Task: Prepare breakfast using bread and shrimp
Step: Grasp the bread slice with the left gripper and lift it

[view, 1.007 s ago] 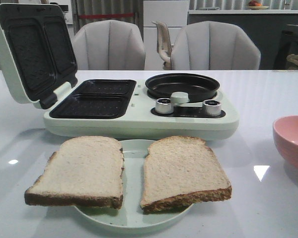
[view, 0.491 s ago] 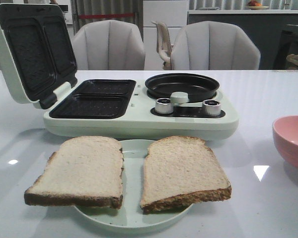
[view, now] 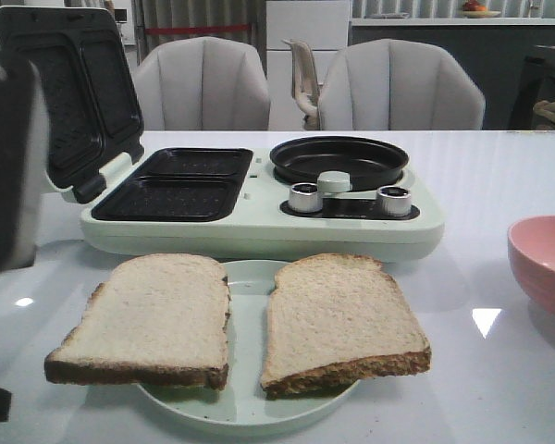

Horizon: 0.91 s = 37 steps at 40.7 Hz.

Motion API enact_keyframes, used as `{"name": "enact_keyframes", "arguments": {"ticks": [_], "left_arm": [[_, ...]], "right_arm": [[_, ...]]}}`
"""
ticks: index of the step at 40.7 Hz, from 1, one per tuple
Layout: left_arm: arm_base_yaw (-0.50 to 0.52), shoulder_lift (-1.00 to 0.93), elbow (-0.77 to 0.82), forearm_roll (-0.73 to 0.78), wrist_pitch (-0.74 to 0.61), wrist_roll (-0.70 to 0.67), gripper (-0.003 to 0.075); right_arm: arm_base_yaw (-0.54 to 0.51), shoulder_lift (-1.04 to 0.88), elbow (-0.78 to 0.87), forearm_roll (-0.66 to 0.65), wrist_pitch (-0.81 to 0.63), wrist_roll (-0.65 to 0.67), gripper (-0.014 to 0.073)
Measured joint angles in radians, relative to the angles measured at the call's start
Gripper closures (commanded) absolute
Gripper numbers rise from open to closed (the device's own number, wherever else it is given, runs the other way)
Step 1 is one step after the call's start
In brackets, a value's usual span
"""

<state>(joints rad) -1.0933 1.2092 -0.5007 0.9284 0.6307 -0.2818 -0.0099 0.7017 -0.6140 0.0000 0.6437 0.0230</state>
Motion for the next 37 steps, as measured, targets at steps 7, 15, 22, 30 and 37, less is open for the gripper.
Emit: {"name": "enact_keyframes", "arguments": {"ticks": [7, 15, 22, 30, 37], "left_arm": [[-0.023, 0.162, -0.002, 0.229, 0.002, -0.212, 0.0158], [-0.025, 0.290, -0.042, 0.386, 0.027, -0.368, 0.0185], [-0.025, 0.366, -0.067, 0.456, 0.033, -0.405, 0.0255], [-0.025, 0.390, -0.069, 0.465, 0.056, -0.409, 0.0405], [-0.025, 0.390, -0.071, 0.451, 0.070, -0.409, 0.0573]], "right_arm": [[0.000, 0.000, 0.000, 0.000, 0.000, 0.000, 0.0109], [0.000, 0.000, 0.000, 0.000, 0.000, 0.000, 0.0109], [0.000, 0.000, 0.000, 0.000, 0.000, 0.000, 0.0109], [0.000, 0.000, 0.001, 0.000, 0.000, 0.000, 0.0109], [0.000, 0.000, 0.001, 0.000, 0.000, 0.000, 0.0109]]}}
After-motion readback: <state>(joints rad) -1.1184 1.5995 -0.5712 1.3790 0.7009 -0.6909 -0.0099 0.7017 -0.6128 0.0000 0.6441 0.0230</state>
